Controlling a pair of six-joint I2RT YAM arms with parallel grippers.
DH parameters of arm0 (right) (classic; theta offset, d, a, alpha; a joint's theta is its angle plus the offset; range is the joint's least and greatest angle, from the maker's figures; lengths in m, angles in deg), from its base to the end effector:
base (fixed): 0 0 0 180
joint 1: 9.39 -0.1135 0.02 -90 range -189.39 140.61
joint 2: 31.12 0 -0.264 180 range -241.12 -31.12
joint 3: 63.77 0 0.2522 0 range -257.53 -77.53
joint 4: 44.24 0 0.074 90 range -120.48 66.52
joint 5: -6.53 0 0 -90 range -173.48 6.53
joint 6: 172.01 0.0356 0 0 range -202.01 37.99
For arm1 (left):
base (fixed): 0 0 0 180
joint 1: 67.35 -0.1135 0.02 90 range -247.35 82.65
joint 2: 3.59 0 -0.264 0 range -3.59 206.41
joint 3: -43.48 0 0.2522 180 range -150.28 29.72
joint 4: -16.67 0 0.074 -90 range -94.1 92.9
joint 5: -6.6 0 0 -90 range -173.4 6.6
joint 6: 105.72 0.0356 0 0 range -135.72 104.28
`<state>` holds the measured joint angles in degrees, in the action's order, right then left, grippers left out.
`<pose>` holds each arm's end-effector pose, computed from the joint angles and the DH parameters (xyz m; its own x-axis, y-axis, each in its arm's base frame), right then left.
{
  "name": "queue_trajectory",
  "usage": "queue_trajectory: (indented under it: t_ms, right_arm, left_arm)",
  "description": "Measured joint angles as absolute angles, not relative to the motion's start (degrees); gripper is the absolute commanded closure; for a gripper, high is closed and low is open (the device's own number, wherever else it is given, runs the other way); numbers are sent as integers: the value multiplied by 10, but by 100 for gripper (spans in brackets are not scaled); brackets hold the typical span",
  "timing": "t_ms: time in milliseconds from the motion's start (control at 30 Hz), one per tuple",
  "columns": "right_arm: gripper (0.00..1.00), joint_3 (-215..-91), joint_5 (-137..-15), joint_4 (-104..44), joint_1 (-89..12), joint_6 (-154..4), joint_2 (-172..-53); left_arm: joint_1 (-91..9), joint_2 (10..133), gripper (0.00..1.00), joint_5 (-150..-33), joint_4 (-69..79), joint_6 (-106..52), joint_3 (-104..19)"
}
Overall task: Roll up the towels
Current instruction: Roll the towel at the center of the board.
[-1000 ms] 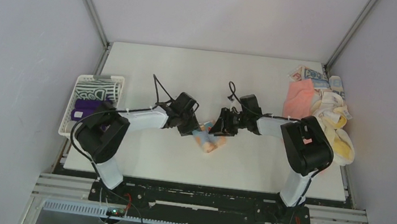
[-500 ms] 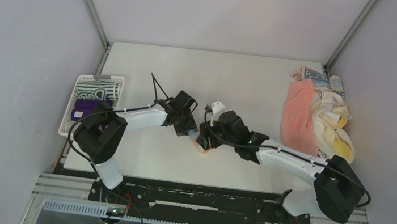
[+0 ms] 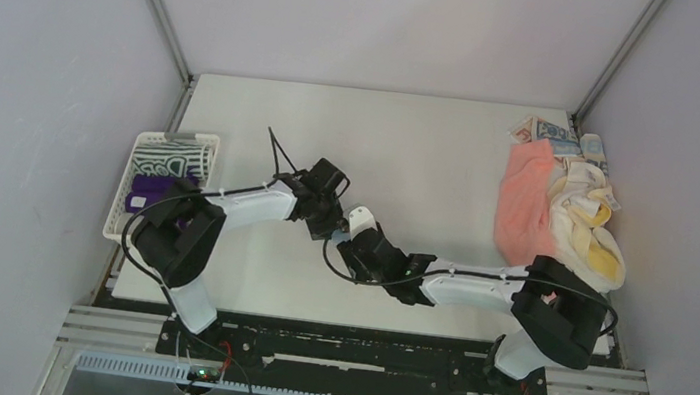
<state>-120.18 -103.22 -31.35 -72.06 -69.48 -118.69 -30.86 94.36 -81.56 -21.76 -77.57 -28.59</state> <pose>0.1493 0.2627 0.1720 -0.4688 -0.4624 -0.7526 -0.6381 0.7664 -0.0734 0.2667 -0.1959 0.1661 -0.8560 -0.4630 -0.2300 -0.3637 0.8555 -0.3686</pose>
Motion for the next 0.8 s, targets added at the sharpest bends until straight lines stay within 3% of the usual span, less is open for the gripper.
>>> queue_trajectory:
  t_ms: [567,800]
  right_arm:
    - [48,-1307,-1090,-245,-763,-711,-1256]
    - [53,-1335,-1109,-199,-763,-709,-1306]
  left_arm:
    - [-308,952,51,-816,-229,-776,-297]
    - [-308,952,50,-816,-229,-775,-297]
